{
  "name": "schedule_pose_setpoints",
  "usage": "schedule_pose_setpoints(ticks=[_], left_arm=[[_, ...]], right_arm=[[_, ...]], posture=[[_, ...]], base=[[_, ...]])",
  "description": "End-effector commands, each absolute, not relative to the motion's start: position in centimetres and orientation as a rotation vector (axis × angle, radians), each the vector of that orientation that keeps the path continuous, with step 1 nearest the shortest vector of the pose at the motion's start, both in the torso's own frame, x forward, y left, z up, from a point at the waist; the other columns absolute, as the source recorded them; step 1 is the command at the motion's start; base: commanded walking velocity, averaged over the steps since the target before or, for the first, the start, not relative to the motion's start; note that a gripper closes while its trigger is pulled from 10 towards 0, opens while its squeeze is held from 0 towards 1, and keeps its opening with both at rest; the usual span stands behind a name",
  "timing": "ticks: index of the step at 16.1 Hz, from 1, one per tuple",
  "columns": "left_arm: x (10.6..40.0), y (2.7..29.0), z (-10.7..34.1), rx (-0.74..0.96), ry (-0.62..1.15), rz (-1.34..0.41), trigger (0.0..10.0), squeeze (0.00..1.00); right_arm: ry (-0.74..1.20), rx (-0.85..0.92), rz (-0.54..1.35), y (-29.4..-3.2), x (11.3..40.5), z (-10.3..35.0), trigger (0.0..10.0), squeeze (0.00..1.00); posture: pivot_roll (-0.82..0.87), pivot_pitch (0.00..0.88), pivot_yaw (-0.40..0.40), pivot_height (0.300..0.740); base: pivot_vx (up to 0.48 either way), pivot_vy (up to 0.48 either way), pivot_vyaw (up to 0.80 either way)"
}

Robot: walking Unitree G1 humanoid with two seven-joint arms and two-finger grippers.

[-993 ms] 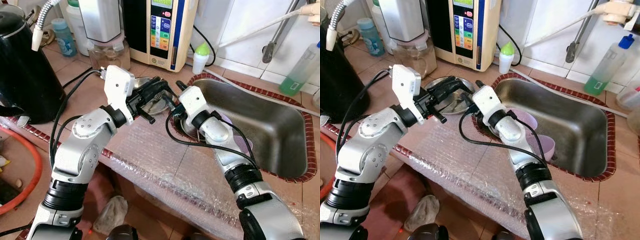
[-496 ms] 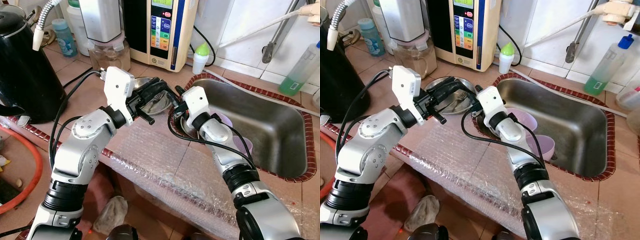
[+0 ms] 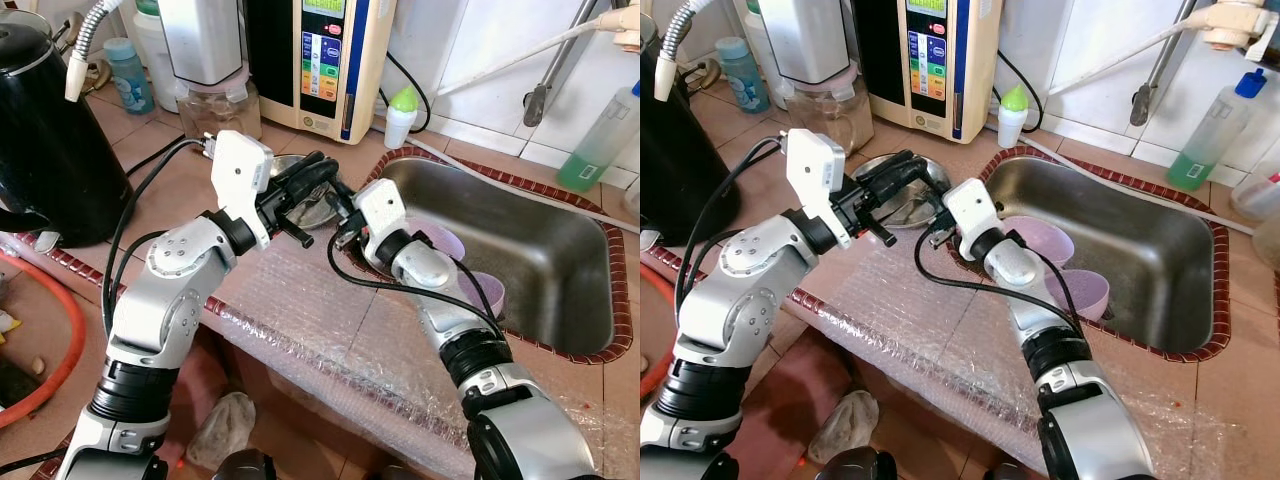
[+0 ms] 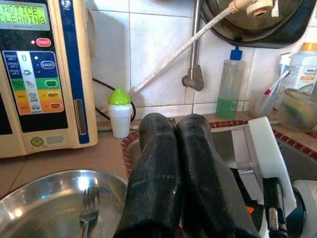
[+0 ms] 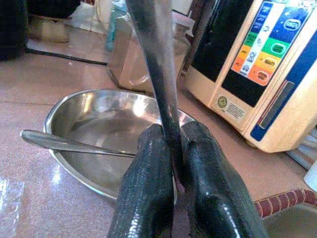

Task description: Kitchen organization

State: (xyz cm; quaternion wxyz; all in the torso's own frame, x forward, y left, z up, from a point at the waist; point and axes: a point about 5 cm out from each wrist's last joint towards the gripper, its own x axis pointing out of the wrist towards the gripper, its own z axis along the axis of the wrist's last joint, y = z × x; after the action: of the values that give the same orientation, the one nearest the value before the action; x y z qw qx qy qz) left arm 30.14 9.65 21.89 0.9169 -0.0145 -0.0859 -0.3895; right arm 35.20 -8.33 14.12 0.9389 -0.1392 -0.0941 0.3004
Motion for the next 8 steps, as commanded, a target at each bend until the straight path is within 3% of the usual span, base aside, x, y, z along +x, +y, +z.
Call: schedule_pose_setpoints(ticks=[1,2,3,4,6,7,8], left_arm=[[29.9,10.0,21.5,-0.008,-0.163,-0.804,0.0,0.0],[29.9,10.0,21.4,-0.001,-0.161,-0.804,0.0,0.0],[29.9,10.0,21.3,0.005,-0.159,-0.803,1.4,0.0],[30.0,10.1,21.2,0.016,-0.157,-0.801,3.6,0.0],[29.9,10.0,21.2,0.019,-0.161,-0.801,4.2,0.0],[30.0,10.0,21.2,0.023,-0.163,-0.797,10.0,0.0],[30.0,10.0,21.2,0.024,-0.163,-0.794,10.0,1.0]], right_arm=[[-0.206,-0.248,0.521,-10.1,36.2,15.3,0.0,0.0],[-0.208,-0.257,0.504,-10.5,36.3,15.4,0.0,0.0],[-0.208,-0.265,0.486,-10.9,36.5,15.5,0.0,0.0],[-0.21,-0.278,0.47,-11.3,36.7,15.7,0.0,0.0],[-0.213,-0.305,0.422,-12.4,36.9,15.9,0.0,0.0],[-0.214,-0.325,0.407,-12.9,37.1,16.0,0.0,0.0],[-0.214,-0.34,0.392,-13.2,37.2,16.0,0.0,0.0]], posture=[[0.03,0.011,0.015,0.74],[0.03,0.011,0.015,0.74],[0.03,0.011,0.015,0.74],[0.03,0.011,0.015,0.74],[0.03,0.013,0.018,0.74],[0.03,0.014,0.02,0.74],[0.03,0.014,0.02,0.74]], base=[[0.0,0.0,0.0],[0.0,0.0,0.0],[0.0,0.0,0.0],[0.0,0.0,0.0],[0.0,0.0,0.0],[0.0,0.0,0.0],[0.0,0.0,0.0]])
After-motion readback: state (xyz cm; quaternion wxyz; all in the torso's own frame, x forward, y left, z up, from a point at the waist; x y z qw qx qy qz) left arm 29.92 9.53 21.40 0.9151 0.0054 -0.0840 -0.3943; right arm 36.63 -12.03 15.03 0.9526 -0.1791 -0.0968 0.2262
